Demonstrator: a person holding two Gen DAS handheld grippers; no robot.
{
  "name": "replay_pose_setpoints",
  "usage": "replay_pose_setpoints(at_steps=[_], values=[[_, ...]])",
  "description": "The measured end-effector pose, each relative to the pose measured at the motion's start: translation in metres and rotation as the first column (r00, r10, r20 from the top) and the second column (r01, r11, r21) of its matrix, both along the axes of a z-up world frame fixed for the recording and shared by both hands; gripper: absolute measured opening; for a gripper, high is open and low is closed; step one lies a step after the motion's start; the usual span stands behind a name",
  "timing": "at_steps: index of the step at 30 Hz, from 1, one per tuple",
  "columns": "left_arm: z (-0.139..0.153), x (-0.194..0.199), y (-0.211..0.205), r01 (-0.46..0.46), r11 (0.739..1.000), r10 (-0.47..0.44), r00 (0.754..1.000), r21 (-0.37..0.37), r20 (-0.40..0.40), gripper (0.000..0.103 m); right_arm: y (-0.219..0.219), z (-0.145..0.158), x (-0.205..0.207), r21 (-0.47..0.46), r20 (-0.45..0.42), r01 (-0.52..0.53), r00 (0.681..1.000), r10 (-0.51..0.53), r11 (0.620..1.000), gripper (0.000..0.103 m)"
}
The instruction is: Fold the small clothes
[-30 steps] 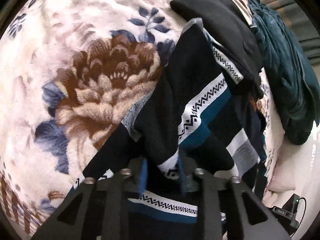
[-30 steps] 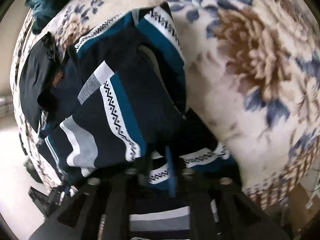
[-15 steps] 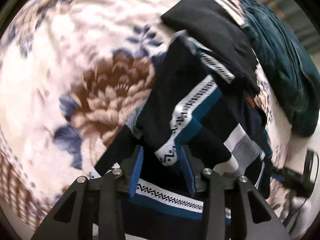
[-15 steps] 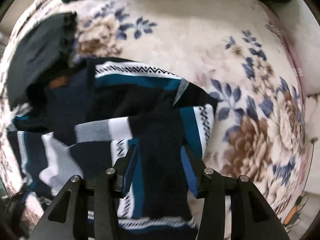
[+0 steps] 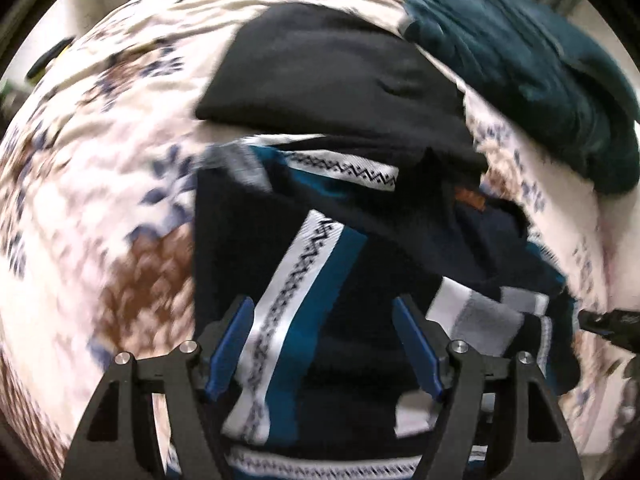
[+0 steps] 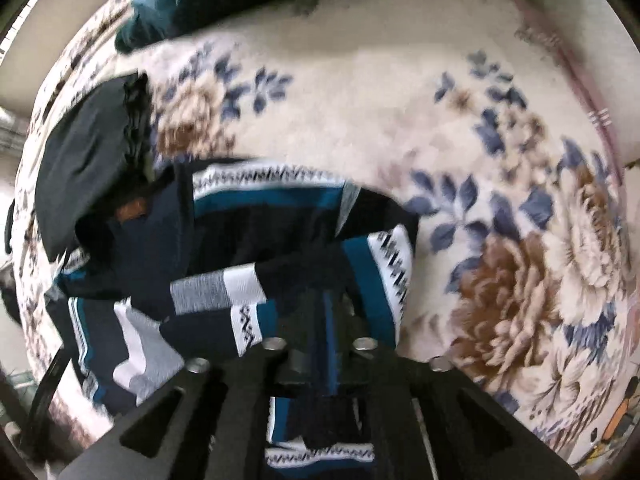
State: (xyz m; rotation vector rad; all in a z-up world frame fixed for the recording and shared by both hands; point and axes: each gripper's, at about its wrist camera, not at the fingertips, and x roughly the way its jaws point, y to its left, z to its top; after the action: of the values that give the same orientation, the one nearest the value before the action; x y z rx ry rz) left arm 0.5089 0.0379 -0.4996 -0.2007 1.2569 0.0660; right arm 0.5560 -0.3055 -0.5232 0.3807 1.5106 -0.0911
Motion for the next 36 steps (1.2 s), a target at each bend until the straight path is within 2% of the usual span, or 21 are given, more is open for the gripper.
replay_pose_setpoints(at_steps=[1,5,6,7,8,15,18,21,22,23,27,32,33,35,36], values=[[-0.007,0.006,-0.003,0.028,0.999,-0.028,1.0,0.02,-0.011,0.07,0.001,-0.004,0.0,0.003,-0.018,-0.004,1.0,0.004,1.0,0.041],[-0.025,0.018,-0.01,0.106,0.99,-0.1,0.993,0.098,-0.057,0.07,0.009,-0.027,-0.002,-0.006,-0.066,-0.03,0.997,0.029,1.0,0.043],[-0.029,0.02,-0.01,0.114,0.987,-0.107,0.992,0.109,-0.066,0.07,0.01,-0.031,-0.003,-0.004,-0.07,-0.031,0.997,0.031,1.0,0.038],[-0.034,0.021,-0.008,0.121,0.985,-0.112,0.991,0.123,-0.078,0.07,0.011,-0.033,-0.004,0.002,-0.062,-0.031,0.998,0.032,1.0,0.017],[-0.036,0.022,-0.007,0.122,0.984,-0.112,0.99,0.131,-0.082,0.07,0.011,-0.033,-0.005,-0.006,-0.047,-0.029,0.998,0.029,1.0,0.007],[-0.04,0.025,0.005,0.093,0.988,-0.082,0.993,0.123,-0.089,0.07,-0.016,-0.018,-0.019,-0.002,0.052,0.104,0.993,-0.104,0.995,0.006],[-0.03,0.02,0.004,0.092,0.987,-0.081,0.993,0.131,-0.083,0.07,-0.02,-0.021,-0.016,0.042,0.016,0.096,0.995,-0.096,0.995,0.01],[-0.012,0.008,0.006,0.071,0.991,-0.065,0.996,0.116,-0.058,0.07,-0.027,-0.012,-0.026,0.092,-0.002,0.138,0.99,-0.139,0.986,0.027],[-0.003,-0.001,0.008,0.06,0.993,-0.056,0.997,0.102,-0.043,0.07,-0.032,-0.005,-0.034,0.116,0.009,0.164,0.986,-0.166,0.98,0.035],[0.003,-0.008,0.009,0.053,0.994,-0.05,0.998,0.095,-0.035,0.07,-0.037,0.003,-0.044,0.142,0.02,0.194,0.98,-0.198,0.971,0.037],[0.017,-0.035,0.013,-0.008,0.999,0.01,0.999,0.054,-0.034,0.07,-0.039,0.015,-0.083,0.219,0.006,0.24,0.969,-0.247,0.946,0.037],[0.006,-0.067,0.021,-0.13,0.99,0.125,0.988,-0.05,-0.093,0.07,-0.029,0.001,-0.106,0.246,-0.031,0.232,0.972,-0.231,0.941,0.037],[0.001,-0.069,0.024,-0.15,0.986,0.142,0.984,-0.073,-0.108,0.07,-0.028,-0.002,-0.106,0.251,-0.026,0.232,0.972,-0.233,0.94,0.037],[-0.017,-0.076,0.031,-0.231,0.961,0.207,0.966,-0.153,-0.155,0.07,-0.022,-0.01,-0.101,0.251,-0.008,0.209,0.977,-0.213,0.945,0.037],[-0.03,-0.078,0.039,-0.298,0.927,0.258,0.948,-0.23,-0.188,0.068,-0.02,-0.012,-0.098,0.244,0.001,0.201,0.978,-0.207,0.949,0.035]])
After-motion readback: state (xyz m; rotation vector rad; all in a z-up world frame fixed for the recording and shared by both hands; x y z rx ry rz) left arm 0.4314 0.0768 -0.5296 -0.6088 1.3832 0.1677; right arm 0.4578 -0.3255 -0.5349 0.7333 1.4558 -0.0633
